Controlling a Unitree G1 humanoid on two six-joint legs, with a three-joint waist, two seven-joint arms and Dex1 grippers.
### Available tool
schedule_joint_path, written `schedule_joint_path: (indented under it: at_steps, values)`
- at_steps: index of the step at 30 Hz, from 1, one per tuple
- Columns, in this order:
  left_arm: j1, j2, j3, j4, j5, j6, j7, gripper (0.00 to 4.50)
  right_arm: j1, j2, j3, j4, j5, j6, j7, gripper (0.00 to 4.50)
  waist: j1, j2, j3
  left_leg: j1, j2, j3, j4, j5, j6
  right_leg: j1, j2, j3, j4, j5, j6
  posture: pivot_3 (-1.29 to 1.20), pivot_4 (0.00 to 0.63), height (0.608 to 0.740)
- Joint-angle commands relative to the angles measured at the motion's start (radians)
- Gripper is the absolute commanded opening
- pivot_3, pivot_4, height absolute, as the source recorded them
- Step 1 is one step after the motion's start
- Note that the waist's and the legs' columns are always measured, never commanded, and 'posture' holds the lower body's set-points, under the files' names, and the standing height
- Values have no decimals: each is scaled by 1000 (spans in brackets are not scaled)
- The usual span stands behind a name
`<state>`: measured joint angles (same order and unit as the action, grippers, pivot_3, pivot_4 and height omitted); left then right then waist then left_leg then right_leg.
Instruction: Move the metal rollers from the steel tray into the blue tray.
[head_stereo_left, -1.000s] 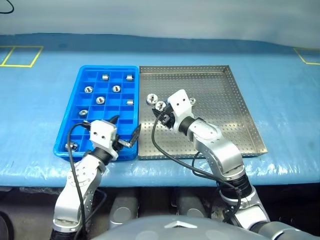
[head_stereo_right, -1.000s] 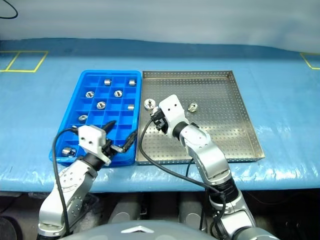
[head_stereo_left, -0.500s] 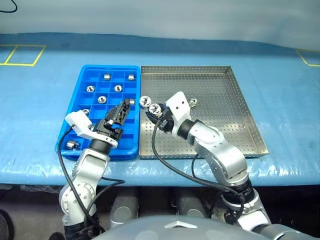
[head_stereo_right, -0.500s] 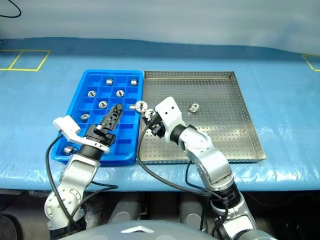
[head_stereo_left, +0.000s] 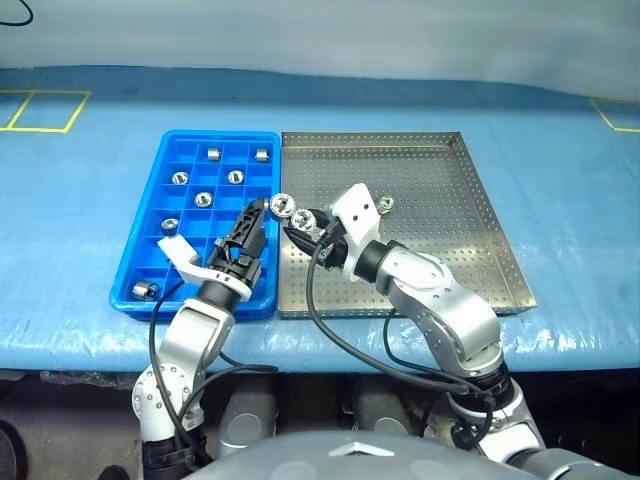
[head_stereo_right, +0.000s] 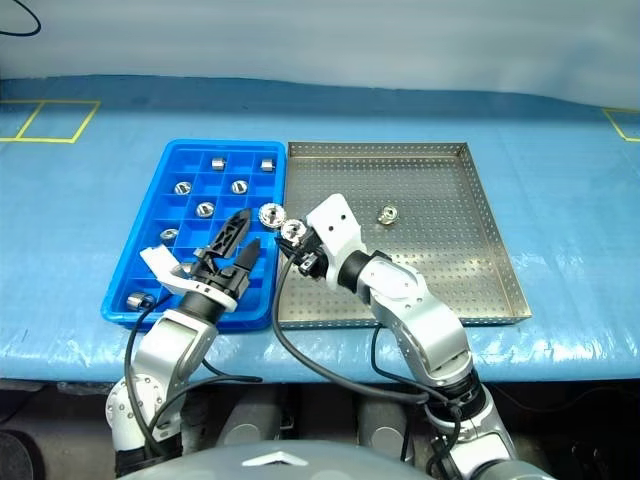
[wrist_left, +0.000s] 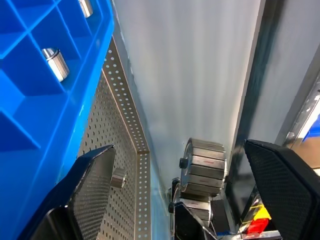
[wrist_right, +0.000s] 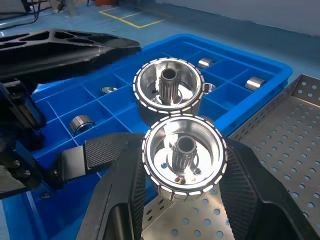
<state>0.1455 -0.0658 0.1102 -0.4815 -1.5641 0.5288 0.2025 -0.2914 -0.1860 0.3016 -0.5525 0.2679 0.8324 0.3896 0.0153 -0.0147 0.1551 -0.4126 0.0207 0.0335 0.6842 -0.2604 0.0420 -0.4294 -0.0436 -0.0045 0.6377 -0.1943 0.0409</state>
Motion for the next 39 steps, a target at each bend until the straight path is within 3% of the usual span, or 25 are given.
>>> schedule_joint_path:
  at_steps: [1,8,11,19,26,39]
  values:
    - [5,-50,-44,-13,-52,-15,-18,4500,-6,-5,10,-65,34,6,17,1707,-1,0,0,0,0,0,0,0,0,0,0,0,0,0,0,32,150,740]
    - [5,-32,-72,-5,-64,-33,-26,4500,-1,-16,25,-80,53,20,21,1707,-2,0,0,0,0,0,0,0,0,0,0,0,-1,0,0,30,150,740]
    - [9,-23,-79,-6,-61,-38,-16,3890,0,-20,27,-80,52,22,19,1707,-2,0,0,0,0,0,0,0,0,0,0,0,-2,0,0,29,150,740]
    - [17,-11,-76,-6,-54,-55,-19,1291,2,-20,37,-72,49,25,15,1707,-2,0,0,-1,0,0,-1,0,0,0,0,0,-3,0,0,32,150,740]
    - [12,-11,-59,-15,-60,-80,-18,1248,6,-4,19,-55,52,20,0,1707,-2,0,0,-1,0,0,-1,0,0,0,0,0,-4,0,0,40,150,740]
    - [-57,-73,-54,-64,-74,-220,67,1248,41,253,-221,0,271,49,-131,1707,-1,0,0,-2,0,-1,-2,-1,1,1,0,-1,-8,1,1,36,150,740]
